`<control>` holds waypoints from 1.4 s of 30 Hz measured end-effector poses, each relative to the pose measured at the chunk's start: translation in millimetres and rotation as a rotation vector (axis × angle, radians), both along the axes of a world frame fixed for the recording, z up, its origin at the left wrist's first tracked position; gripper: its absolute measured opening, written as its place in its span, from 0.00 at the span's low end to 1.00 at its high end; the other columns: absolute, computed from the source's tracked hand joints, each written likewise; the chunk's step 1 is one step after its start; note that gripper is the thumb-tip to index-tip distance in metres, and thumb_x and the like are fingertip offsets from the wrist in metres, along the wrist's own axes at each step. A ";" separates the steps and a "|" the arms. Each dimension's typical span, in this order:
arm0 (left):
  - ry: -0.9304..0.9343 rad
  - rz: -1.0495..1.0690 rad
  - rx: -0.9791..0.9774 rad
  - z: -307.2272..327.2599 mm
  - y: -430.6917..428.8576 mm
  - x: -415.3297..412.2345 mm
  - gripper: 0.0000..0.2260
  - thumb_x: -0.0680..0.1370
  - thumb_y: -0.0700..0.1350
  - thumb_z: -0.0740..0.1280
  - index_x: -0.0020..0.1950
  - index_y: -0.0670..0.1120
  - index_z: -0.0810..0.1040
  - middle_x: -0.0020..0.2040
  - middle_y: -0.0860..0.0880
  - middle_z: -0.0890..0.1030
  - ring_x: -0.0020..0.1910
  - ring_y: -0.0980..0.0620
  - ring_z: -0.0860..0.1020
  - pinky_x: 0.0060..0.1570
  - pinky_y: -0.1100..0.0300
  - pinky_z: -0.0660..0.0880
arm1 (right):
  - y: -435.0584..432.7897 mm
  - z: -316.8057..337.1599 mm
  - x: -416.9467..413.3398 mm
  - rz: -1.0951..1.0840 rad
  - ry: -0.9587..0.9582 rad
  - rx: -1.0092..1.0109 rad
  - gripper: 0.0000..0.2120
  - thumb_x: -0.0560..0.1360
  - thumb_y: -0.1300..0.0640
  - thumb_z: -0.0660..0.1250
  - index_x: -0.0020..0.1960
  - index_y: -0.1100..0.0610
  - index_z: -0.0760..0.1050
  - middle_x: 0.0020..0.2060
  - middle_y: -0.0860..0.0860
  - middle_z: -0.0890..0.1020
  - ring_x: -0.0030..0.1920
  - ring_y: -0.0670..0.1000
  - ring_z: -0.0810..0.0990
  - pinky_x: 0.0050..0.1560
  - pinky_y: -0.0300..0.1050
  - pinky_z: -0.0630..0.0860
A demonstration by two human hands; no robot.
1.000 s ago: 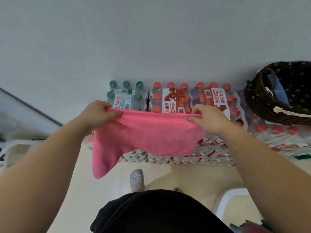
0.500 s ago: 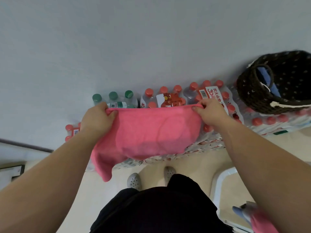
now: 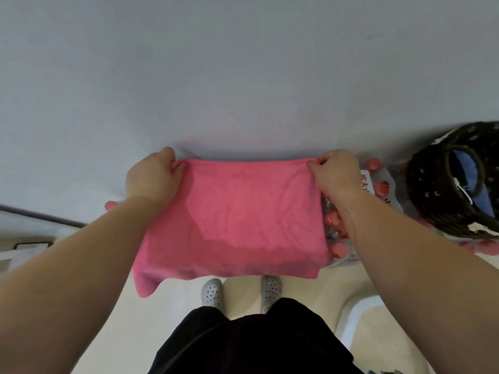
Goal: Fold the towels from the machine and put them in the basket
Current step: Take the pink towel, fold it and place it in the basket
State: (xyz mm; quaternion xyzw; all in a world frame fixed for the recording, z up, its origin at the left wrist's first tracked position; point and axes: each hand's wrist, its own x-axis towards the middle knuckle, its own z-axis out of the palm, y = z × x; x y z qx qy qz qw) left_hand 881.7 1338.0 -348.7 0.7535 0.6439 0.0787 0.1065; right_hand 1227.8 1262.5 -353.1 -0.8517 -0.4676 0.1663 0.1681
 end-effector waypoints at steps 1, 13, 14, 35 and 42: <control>-0.007 -0.006 0.040 0.6 1.3 2.5 0.14 0.81 0.52 0.64 0.41 0.45 0.68 0.37 0.46 0.71 0.35 0.43 0.68 0.37 0.51 0.64 | 2.0 -0.5 1.5 -0.015 -0.010 0.020 0.12 0.75 0.52 0.70 0.43 0.61 0.84 0.41 0.59 0.85 0.45 0.59 0.83 0.46 0.45 0.74; -0.082 0.166 0.088 -2.8 -19.3 -18.0 0.21 0.74 0.57 0.72 0.59 0.44 0.75 0.55 0.40 0.77 0.56 0.36 0.74 0.54 0.44 0.71 | -22.3 20.9 -70.3 0.035 0.200 0.243 0.10 0.74 0.48 0.70 0.47 0.52 0.72 0.37 0.45 0.79 0.39 0.49 0.78 0.42 0.47 0.75; -0.151 0.245 0.071 -4.5 -26.0 -29.8 0.22 0.75 0.58 0.71 0.62 0.45 0.74 0.58 0.41 0.77 0.59 0.37 0.73 0.57 0.43 0.71 | -28.8 21.9 -91.0 0.165 0.217 0.221 0.10 0.75 0.47 0.70 0.48 0.51 0.73 0.40 0.45 0.79 0.41 0.48 0.78 0.44 0.48 0.76; -0.846 0.458 -0.742 -26.1 -105.2 -122.7 0.21 0.78 0.64 0.63 0.61 0.49 0.74 0.55 0.52 0.78 0.52 0.54 0.76 0.55 0.49 0.73 | -58.2 -19.7 -236.4 0.610 -0.306 -0.333 0.35 0.74 0.25 0.36 0.77 0.35 0.30 0.78 0.48 0.30 0.77 0.62 0.30 0.73 0.70 0.32; -1.003 0.663 -0.941 -44.0 -92.3 -123.3 0.19 0.79 0.60 0.67 0.56 0.45 0.78 0.55 0.45 0.81 0.54 0.43 0.79 0.59 0.40 0.77 | -62.1 -19.6 -224.4 0.600 -0.356 -0.367 0.37 0.73 0.26 0.32 0.77 0.38 0.29 0.80 0.52 0.37 0.78 0.57 0.32 0.73 0.71 0.36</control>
